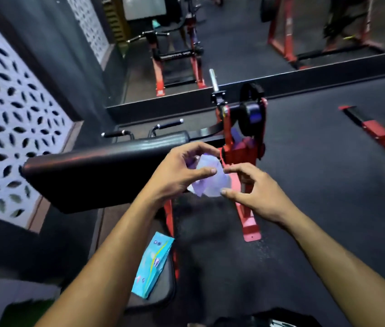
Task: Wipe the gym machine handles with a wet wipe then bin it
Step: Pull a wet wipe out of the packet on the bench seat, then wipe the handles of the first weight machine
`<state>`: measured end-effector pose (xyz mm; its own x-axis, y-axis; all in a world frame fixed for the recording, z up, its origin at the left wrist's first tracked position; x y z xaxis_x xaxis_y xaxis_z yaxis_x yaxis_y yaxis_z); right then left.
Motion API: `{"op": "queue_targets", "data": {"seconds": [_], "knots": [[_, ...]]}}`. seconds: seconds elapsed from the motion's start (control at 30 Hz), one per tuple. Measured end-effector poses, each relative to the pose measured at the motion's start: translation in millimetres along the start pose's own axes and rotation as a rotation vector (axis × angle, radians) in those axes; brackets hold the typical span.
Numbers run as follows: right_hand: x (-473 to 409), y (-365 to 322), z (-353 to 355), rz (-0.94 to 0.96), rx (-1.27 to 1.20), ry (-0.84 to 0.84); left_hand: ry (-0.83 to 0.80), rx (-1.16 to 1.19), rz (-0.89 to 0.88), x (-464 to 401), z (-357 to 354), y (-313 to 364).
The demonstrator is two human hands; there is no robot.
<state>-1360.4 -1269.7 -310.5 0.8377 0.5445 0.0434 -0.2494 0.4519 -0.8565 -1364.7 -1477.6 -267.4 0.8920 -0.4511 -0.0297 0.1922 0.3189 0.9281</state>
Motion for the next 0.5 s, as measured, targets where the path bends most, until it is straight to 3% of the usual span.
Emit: {"op": "queue_targets", "data": {"seconds": [0.17,0.5], "knots": [[44.4,23.9,48.9,0.005,-0.196,0.084,-0.176,-0.049,-0.060,-50.7,-60.5,41.5],[146.6,115.4,156.3,-0.112,-0.422,0.007,-0.425,-0.121,-0.028,-148.7,-199.4,72.1]]}}
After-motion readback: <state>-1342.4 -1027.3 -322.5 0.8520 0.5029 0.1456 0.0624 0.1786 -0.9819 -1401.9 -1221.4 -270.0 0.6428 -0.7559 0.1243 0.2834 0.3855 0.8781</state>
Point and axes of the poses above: each hand's wrist, its own x-axis away from the middle knuckle, its own z-axis out of the back of the hand, y = z × x, the point moved 2 cm from there along -x, towards the middle knuckle, and after that the axes turned 13 degrees about -y, right-handed, at the moved point
